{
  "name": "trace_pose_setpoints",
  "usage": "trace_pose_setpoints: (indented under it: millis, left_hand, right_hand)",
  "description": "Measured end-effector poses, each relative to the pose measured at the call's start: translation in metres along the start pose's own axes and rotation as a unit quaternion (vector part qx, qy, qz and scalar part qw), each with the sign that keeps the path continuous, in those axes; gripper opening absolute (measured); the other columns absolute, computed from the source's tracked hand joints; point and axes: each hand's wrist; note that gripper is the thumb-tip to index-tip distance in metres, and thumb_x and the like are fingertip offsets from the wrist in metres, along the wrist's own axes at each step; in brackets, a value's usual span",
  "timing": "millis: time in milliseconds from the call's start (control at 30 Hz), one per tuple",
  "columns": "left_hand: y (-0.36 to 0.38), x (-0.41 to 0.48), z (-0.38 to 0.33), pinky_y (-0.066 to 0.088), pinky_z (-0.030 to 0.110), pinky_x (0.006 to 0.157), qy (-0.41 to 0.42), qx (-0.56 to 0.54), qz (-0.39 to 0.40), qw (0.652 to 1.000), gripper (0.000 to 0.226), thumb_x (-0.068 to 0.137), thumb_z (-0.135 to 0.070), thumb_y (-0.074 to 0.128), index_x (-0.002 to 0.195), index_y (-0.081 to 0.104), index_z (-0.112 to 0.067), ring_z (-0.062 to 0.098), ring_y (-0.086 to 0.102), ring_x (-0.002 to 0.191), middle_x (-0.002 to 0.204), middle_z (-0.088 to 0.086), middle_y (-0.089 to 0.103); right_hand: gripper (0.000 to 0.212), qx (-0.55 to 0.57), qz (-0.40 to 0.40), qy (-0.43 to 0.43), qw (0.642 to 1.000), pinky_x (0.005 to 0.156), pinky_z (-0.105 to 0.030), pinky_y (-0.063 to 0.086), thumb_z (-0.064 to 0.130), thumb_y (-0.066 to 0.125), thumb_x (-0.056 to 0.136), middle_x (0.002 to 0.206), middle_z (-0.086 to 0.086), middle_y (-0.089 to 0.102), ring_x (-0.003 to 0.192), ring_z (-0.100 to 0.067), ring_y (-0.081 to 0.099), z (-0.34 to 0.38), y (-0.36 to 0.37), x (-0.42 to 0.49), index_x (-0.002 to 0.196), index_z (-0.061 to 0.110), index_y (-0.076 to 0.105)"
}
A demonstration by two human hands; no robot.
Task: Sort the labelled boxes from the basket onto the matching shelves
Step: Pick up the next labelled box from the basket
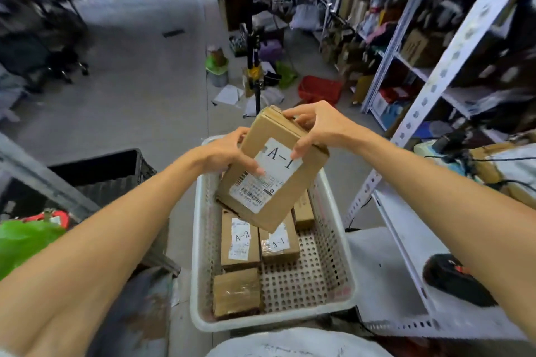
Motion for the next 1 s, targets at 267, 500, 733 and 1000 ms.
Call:
trace_pose_setpoints:
  millis: [267,500,733,1000]
  left_hand:
    - [0.037,-0.019,0.022,0.057,0.035,0.078,0.023,-0.119,-0.159,0.98,0.084,0.042,-0.034,0.086,0.119,0.059,-0.019,0.021,0.07,0.095,0.107,0.001,0.072]
    - [0.064,-0.024,0.033,0.054,0.03,0.061,-0.005,-0.304,-0.286,0.909,0.107,0.042,-0.031,0.084,0.139,0.04,-0.021,0.022,0.069,0.094,0.117,0.005,0.067]
    - [0.045,-0.041,0.013,0.053,0.026,0.083,0.06,-0.201,-0.293,0.933,0.111,0.057,-0.022,0.091,0.148,0.03,-0.036,0.015,0.059,0.114,0.13,-0.002,0.056]
    - [0.057,-0.062,0.007,0.043,0.015,0.088,0.087,-0.101,-0.266,0.955,0.132,0.06,-0.029,0.09,0.149,-0.005,-0.048,-0.003,0.046,0.118,0.146,-0.015,0.034]
  right_hand:
    - [0.112,-0.012,0.016,0.042,0.999,0.105,-0.04,0.042,0.055,0.087,0.054,0.144,-0.007,0.046,0.128,-0.021,0.048,-0.014,-0.002,0.007,0.148,0.024,0.035]
    - [0.117,0.163,-0.024,0.105,0.981,0.089,-0.049,0.054,0.07,0.08,0.053,0.137,-0.003,0.053,0.116,-0.019,0.058,-0.053,0.06,-0.017,0.147,0.036,0.022]
    - [0.083,0.278,-0.073,0.005,0.958,0.1,-0.048,0.048,0.059,0.075,0.072,0.127,0.01,0.063,0.114,-0.01,0.062,-0.044,0.109,-0.022,0.14,0.032,0.036]
    - [0.098,0.235,-0.052,-0.062,0.969,0.101,-0.04,0.048,0.04,0.081,0.074,0.129,0.014,0.059,0.116,-0.006,0.06,-0.023,0.085,-0.022,0.146,0.039,0.016]
Point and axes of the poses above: each hand's wrist, its own x-axis towards the middle knuckle, its own y-axis out of the palm, z = x × y
